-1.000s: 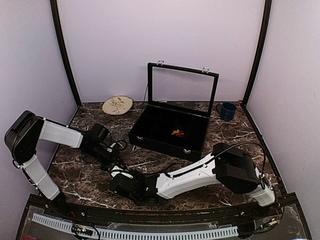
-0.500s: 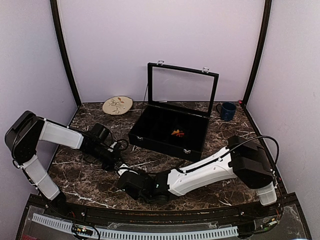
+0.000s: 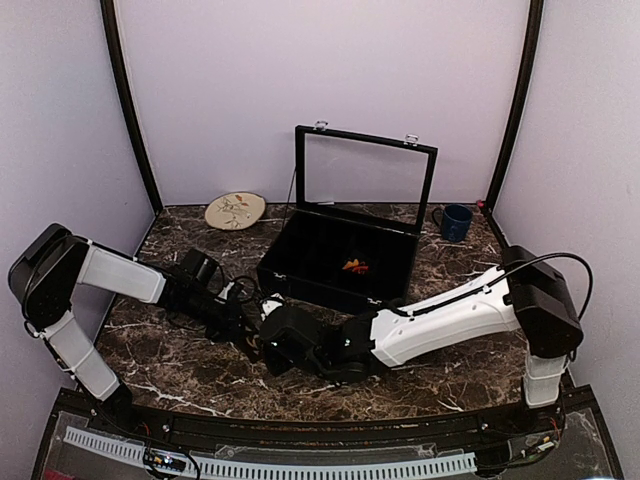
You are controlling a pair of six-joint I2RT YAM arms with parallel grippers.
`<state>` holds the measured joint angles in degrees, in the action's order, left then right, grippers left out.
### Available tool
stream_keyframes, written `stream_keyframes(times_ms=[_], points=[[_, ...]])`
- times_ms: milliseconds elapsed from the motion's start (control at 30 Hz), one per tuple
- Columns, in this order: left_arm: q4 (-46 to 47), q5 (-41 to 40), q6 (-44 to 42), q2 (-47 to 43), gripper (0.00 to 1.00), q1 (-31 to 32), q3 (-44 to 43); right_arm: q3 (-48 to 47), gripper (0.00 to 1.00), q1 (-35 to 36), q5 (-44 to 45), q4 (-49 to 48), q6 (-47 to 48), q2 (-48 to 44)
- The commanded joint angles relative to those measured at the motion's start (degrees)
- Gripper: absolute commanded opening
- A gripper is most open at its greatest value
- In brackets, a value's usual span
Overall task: Roll the socks
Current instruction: Roll the sock at the center of the board.
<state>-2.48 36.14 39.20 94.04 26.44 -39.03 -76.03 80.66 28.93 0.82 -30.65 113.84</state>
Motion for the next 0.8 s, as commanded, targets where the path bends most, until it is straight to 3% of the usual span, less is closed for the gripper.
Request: stream_keyframes(times_ms=[0, 167, 200, 433, 767], points=[[0.43, -9.87, -0.89, 1.27, 0.00, 0.04, 2.93, 1.00, 0.48, -3.26, -4.94, -3.62, -9.29, -0.79], [3.05, -10.83, -0.71, 0.62, 0.00, 0.23, 3.66, 0.64, 0.47, -6.81, -7.39, -4.92, -12.03, 0.67], [3.52, -11.10, -0.71, 0.48, 0.00, 0.21, 3.83, 0.81, 0.47, -7.45, -11.75, -5.86, -17.04, 0.95], [7.87, -12.52, -0.44, -1.38, 0.00, 0.51, 6.21, 0.50, 0.46, -10.75, -19.35, -9.35, -25.46, 4.02], [12.99, -14.04, -0.70, -2.49, 0.00, 0.91, 9.30, -0.34, 0.45, -11.62, -24.23, -12.44, -30.97, 7.88]])
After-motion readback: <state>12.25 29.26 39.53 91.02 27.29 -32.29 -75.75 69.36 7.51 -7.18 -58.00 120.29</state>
